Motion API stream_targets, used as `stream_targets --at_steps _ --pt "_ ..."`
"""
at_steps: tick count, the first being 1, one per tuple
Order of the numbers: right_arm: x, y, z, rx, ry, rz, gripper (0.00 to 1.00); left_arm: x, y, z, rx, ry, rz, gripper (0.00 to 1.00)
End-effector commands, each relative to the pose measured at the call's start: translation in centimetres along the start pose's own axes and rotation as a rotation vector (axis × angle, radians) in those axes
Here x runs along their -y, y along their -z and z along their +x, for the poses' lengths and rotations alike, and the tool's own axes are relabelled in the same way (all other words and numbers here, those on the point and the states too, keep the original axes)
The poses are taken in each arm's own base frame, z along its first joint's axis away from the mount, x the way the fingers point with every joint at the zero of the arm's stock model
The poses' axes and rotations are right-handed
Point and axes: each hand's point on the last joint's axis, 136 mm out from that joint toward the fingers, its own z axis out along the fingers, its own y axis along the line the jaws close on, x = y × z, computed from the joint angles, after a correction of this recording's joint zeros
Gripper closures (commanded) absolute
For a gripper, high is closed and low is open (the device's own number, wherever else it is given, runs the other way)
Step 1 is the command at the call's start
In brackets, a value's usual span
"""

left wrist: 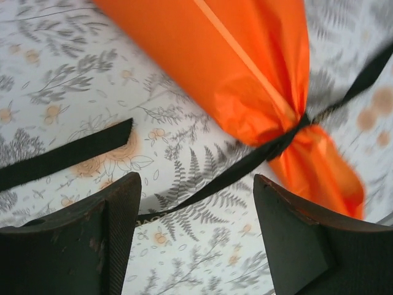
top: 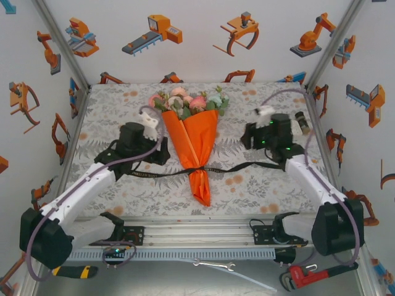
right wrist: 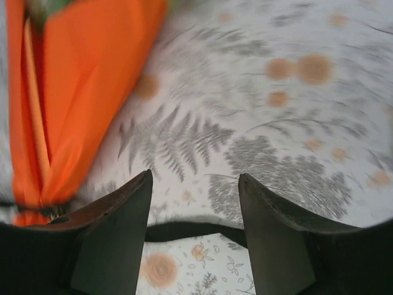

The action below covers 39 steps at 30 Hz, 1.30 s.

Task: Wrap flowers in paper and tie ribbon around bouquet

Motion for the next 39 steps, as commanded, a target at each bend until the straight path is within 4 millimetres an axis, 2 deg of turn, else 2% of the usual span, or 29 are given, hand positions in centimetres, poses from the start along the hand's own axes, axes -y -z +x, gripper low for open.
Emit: stream_targets --at_steps 1,4,8,14,17,22,28,31,32,33,34,35,37,38,39 --pt "-6.9 -1.9 4.8 -0.192 0.45 -0.257 0.44 0.7 -1.4 1.7 -0.085 -0.309 -0.019 0.32" --pt "-9.9 -3.7 8.0 -0.295 0.515 -0.372 0.44 1.1 -3.2 3.8 -0.16 -0.387 -0.012 0.33" --pt "-11.3 -5.5 10.3 -0.402 0.544 -0.407 0.44 1.2 -5.2 6.7 -0.27 -0.44 0.022 0.33" --pt "-13.3 -5.8 12.1 -0.518 0.543 -0.453 0.44 3.5 -6.5 8.2 -0.324 -0.395 0.144 0.3" --pt "-13.8 -5.9 12.6 -0.536 0.542 -0.444 0.43 3.4 -7.0 8.8 -0.339 -0.38 0.141 0.29" --pt "-14.6 -7.8 13.3 -0.547 0.484 -0.4 0.45 2.1 -8.0 9.7 -0.446 -0.309 0.048 0.3" --pt "-14.4 -9.1 13.0 -0.48 0.411 -0.342 0.54 3.6 -8.1 11.0 -0.508 -0.275 0.119 0.32" --pt "-14.2 -9.3 13.1 -0.462 0.358 -0.315 0.62 4.0 -8.5 11.3 -0.528 -0.22 0.133 0.45" --pt "-14.0 -9.3 13.2 -0.455 0.348 -0.305 0.64 3.9 -8.6 11.5 -0.534 -0.207 0.123 0.58" --pt "-14.0 -9.3 13.1 -0.442 0.34 -0.299 0.66 3.9 -8.6 11.6 -0.534 -0.199 0.12 0.77" --pt "-13.9 -9.2 13.1 -0.433 0.333 -0.292 0.69 3.9 -8.6 11.5 -0.529 -0.194 0.116 0.91" --pt "-13.8 -9.2 13.0 -0.423 0.324 -0.285 0.74 3.8 -8.6 11.5 -0.524 -0.189 0.113 1.0" --pt "-13.5 -9.3 12.9 -0.406 0.299 -0.268 0.85 3.8 -8.6 11.2 -0.5 -0.176 0.104 1.0" --pt "-13.3 -9.4 12.7 -0.391 0.27 -0.257 0.95 3.6 -8.6 10.9 -0.48 -0.159 0.09 1.0" --pt "-13.0 -9.5 12.5 -0.373 0.232 -0.25 1.0 3.5 -8.6 10.6 -0.46 -0.134 0.072 1.0"
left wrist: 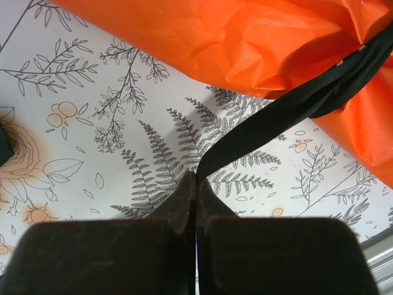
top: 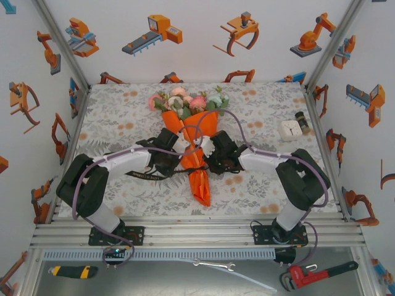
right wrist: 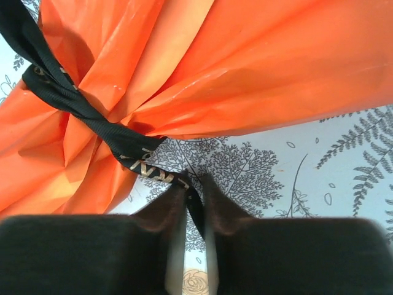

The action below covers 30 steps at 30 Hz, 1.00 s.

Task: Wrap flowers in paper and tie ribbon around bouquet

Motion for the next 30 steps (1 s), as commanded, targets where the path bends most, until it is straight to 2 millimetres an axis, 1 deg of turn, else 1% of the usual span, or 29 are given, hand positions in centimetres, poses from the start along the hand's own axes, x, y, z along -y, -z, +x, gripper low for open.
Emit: stream_targets --at_steps 1,4,5,9,10,12,14,16,19,22,23,24,25,27,28,30 --pt "0.9 0.1 0.0 0.066 -0.132 0.027 1.0 -0.3 0.8 -0.5 0.06 0.101 -0.023 1.0" --pt "2.0 0.0 0.1 0.125 -0.277 0.053 1.0 -0.7 1.3 -0.9 0.147 0.233 -0.039 1.0" --pt "2.7 0.0 0.4 0.142 -0.337 0.076 1.0 -1.1 1.5 -0.9 0.182 0.299 -0.055 1.0" --pt "5.0 -0.1 2.1 0.168 -0.535 0.124 1.0 -2.5 1.9 0.6 0.246 0.477 -0.115 1.0" --pt "5.4 0.0 2.6 0.185 -0.586 0.125 1.0 -2.9 2.0 1.2 0.257 0.498 -0.135 1.0" --pt "6.8 0.1 3.8 0.209 -0.716 0.15 1.0 -4.2 2.2 2.5 0.268 0.562 -0.189 1.0" --pt "8.5 0.4 5.6 0.193 -0.863 0.18 1.0 -6.0 2.6 4.2 0.27 0.655 -0.238 1.0" --pt "9.9 0.7 7.4 0.166 -0.965 0.219 1.0 -7.6 3.0 5.8 0.279 0.743 -0.272 1.0" --pt "11.3 1.3 9.9 0.119 -1.055 0.324 1.0 -9.8 4.0 8.1 0.309 0.863 -0.327 1.0" --pt "12.3 2.1 11.7 0.137 -1.151 0.39 1.0 -11.5 4.7 10.3 0.321 0.968 -0.35 1.0" --pt "12.5 2.3 12.2 0.147 -1.178 0.4 1.0 -11.8 4.8 10.9 0.328 1.004 -0.344 1.0" --pt "12.8 2.5 12.4 0.155 -1.195 0.413 1.0 -11.9 4.9 10.8 0.346 1.018 -0.327 1.0" --pt "13.0 2.7 12.6 0.164 -1.208 0.425 1.0 -12.0 5.1 10.7 0.361 1.024 -0.316 1.0" --pt "13.1 2.9 11.9 0.189 -1.206 0.412 1.0 -11.9 5.5 10.1 0.37 1.005 -0.303 1.0" --pt "12.8 2.8 10.7 0.213 -1.182 0.367 1.0 -11.3 5.6 9.1 0.383 0.961 -0.254 1.0" --pt "11.7 2.4 7.5 0.255 -1.104 0.216 1.0 -9.6 6.0 6.1 0.443 0.866 -0.107 1.0"
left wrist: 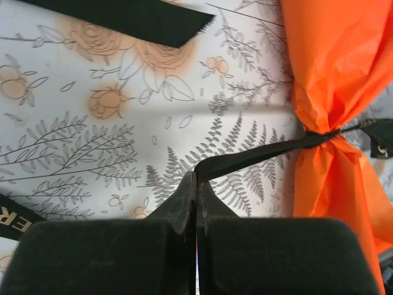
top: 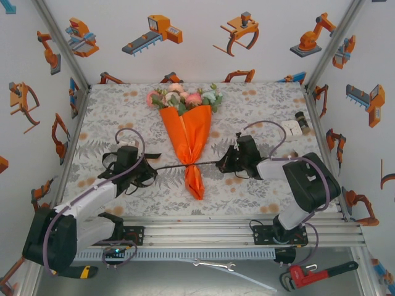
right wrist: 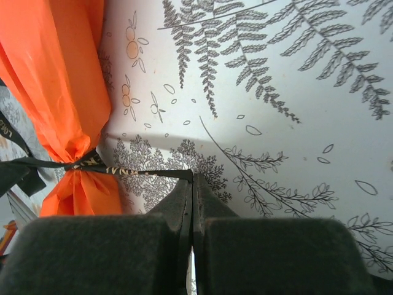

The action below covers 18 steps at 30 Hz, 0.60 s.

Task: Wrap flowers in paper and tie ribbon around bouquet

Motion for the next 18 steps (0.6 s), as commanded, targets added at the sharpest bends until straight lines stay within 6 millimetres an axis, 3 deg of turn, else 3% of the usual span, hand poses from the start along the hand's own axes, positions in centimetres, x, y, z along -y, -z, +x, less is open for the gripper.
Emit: stream_targets --at_steps 1,2,3,5,7,13,15,18 --pt "3.5 0.6 -1.8 0.04 0.008 0.111 1.0 0.0 0.4 -0.7 0.004 -0.085 0.02 0.93" --pt "1.5 0.5 -1.8 0.009 0.036 0.029 1.0 1.5 0.6 -1.0 0.002 -0.112 0.075 0.78" --pt "0.4 0.7 -1.7 -0.015 0.041 -0.014 0.91 2.3 0.9 -1.4 0.007 -0.132 0.097 0.68" --pt "-1.4 1.8 -2.2 -0.037 0.067 -0.049 0.72 3.4 2.0 -2.6 0.03 -0.17 0.104 0.55" --pt "-2.0 3.3 -2.9 -0.021 0.131 -0.02 0.61 4.1 3.4 -4.0 0.06 -0.206 0.091 0.45" --pt "-0.1 8.8 -4.5 -0.018 0.384 0.258 0.43 6.0 8.0 -5.9 0.063 -0.398 0.069 0.32" --pt "0.6 9.8 -4.5 -0.083 0.456 0.331 0.43 6.1 9.2 -6.2 0.055 -0.446 0.04 0.3" --pt "3.3 10.6 -5.1 -0.194 0.543 0.529 0.41 6.2 10.9 -6.6 0.047 -0.485 0.01 0.26"
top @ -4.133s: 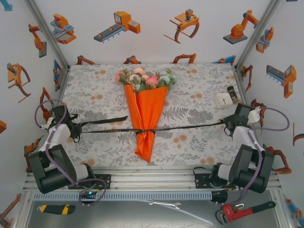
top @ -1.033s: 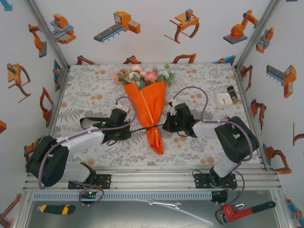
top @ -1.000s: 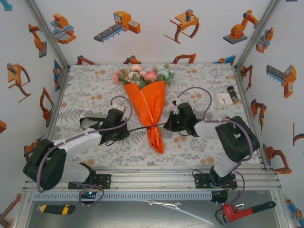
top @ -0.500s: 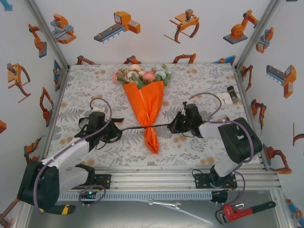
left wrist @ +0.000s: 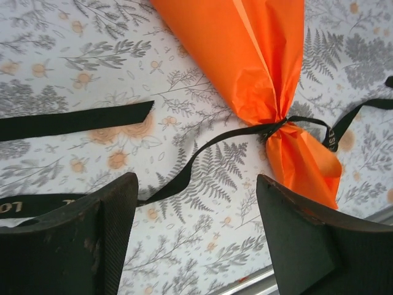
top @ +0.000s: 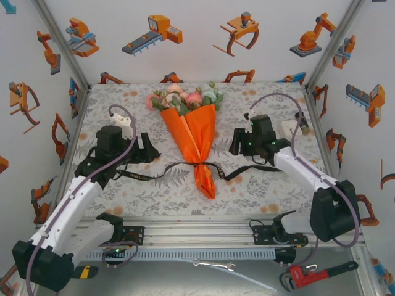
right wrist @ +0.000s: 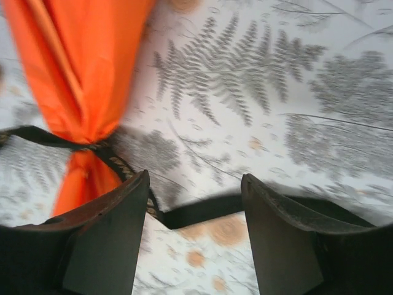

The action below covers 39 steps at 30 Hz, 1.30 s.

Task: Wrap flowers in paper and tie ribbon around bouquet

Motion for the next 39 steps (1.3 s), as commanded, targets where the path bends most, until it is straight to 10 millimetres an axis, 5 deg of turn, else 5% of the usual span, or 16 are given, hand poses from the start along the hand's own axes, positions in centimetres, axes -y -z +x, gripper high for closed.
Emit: stream_targets --at_steps 1,7,15,31,34,39 --pt "5.6 0.3 4.7 -0.303 0.199 0.282 0.39 -0.6 1.8 2.0 -0.117 -0.117 -0.048 0.25" --pt "7.2 -1.4 5.9 -0.514 0.256 0.255 0.32 -0.8 3.4 2.6 -0.175 -0.227 -0.068 0.17" --pt "8.2 -4.3 7.1 -0.633 0.268 0.256 0.33 -1.1 3.1 3.8 -0.184 -0.275 -0.063 0.14" --pt "7.1 -6.0 11.0 -0.747 0.207 0.145 0.39 -1.6 2.1 5.0 -0.226 -0.278 -0.068 0.1" --pt "7.2 -6.2 11.3 -0.751 0.199 0.145 0.5 -1.6 1.9 4.9 -0.227 -0.272 -0.072 0.1" --pt "6.1 -5.6 9.4 -0.663 0.204 0.108 0.86 -1.7 1.4 4.5 -0.201 -0.175 -0.085 0.1"
